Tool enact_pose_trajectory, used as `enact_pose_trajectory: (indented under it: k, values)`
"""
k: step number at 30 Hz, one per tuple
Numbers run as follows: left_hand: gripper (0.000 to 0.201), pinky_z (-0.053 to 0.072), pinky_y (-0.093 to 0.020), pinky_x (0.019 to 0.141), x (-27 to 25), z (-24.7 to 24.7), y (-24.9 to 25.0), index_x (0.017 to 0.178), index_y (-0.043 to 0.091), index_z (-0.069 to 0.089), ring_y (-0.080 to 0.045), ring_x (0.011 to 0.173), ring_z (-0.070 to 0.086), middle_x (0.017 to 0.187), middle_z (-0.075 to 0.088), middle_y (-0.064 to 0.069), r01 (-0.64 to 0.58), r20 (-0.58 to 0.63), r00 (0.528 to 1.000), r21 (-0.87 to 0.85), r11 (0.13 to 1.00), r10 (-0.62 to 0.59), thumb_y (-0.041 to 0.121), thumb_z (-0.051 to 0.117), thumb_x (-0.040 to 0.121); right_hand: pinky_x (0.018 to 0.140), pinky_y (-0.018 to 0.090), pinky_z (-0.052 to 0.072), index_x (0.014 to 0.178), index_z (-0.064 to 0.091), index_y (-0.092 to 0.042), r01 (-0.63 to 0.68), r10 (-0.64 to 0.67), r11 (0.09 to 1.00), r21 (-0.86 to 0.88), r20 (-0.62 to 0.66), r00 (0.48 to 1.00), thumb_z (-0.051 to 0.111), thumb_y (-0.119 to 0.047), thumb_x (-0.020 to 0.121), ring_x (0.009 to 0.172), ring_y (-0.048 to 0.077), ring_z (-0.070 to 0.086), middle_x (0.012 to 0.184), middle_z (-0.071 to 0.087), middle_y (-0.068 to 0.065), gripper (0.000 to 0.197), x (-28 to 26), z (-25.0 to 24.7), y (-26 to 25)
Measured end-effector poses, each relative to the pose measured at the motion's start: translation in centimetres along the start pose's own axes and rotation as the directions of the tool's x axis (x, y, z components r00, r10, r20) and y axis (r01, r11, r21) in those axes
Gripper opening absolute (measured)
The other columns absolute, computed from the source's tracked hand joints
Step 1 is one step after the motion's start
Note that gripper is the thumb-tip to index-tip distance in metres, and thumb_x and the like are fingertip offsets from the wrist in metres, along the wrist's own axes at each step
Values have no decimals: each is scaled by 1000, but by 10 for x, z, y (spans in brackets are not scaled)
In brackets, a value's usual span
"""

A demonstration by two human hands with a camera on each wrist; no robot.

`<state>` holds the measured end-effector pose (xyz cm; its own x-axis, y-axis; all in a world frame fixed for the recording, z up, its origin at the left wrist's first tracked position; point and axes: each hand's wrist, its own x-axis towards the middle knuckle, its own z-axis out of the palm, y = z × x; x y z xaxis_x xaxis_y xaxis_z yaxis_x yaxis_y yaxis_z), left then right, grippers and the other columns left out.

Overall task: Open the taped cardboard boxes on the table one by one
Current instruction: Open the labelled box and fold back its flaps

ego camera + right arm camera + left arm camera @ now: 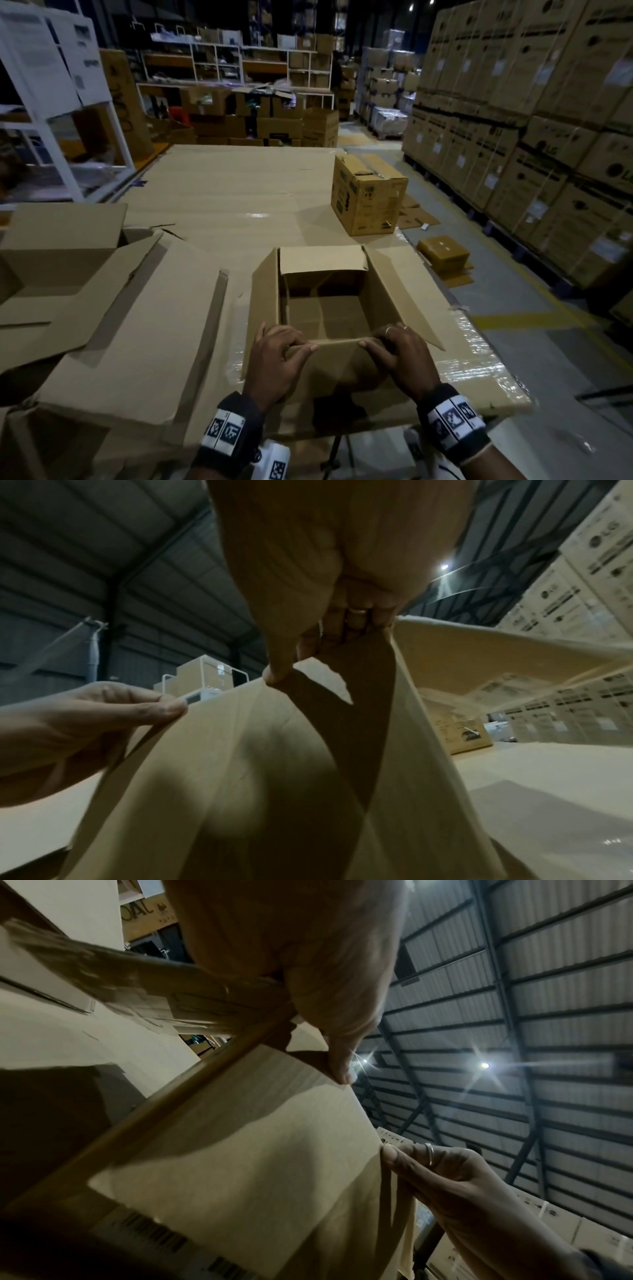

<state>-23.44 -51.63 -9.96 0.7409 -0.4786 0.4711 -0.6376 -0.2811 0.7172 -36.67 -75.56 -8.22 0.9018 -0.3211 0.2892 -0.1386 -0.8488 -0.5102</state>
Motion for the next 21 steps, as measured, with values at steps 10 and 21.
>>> enact_pose_trajectory:
  k: [10,21]
  values:
    - [8,48,-20,72,33,-40,19,90,32,77,0,82,64,87,70,19,0,300,954,55,999,-16,40,74,89,75,29,57,96,74,-27,109,-129,990,86,272,954,68,-48,88,86,3,64,93,68,-12,23,37,-67,-39]
    - [39,55,-27,96,130,-70,-20,126,39,68,4,113,61,125,67,18,-59,395,918,50,997,35,39,76,88,79,18,54,119,74,-21,244,-241,967,74,576,781,71,-39,93,92,-2,68,108,74,-12,31,170,-93,-82]
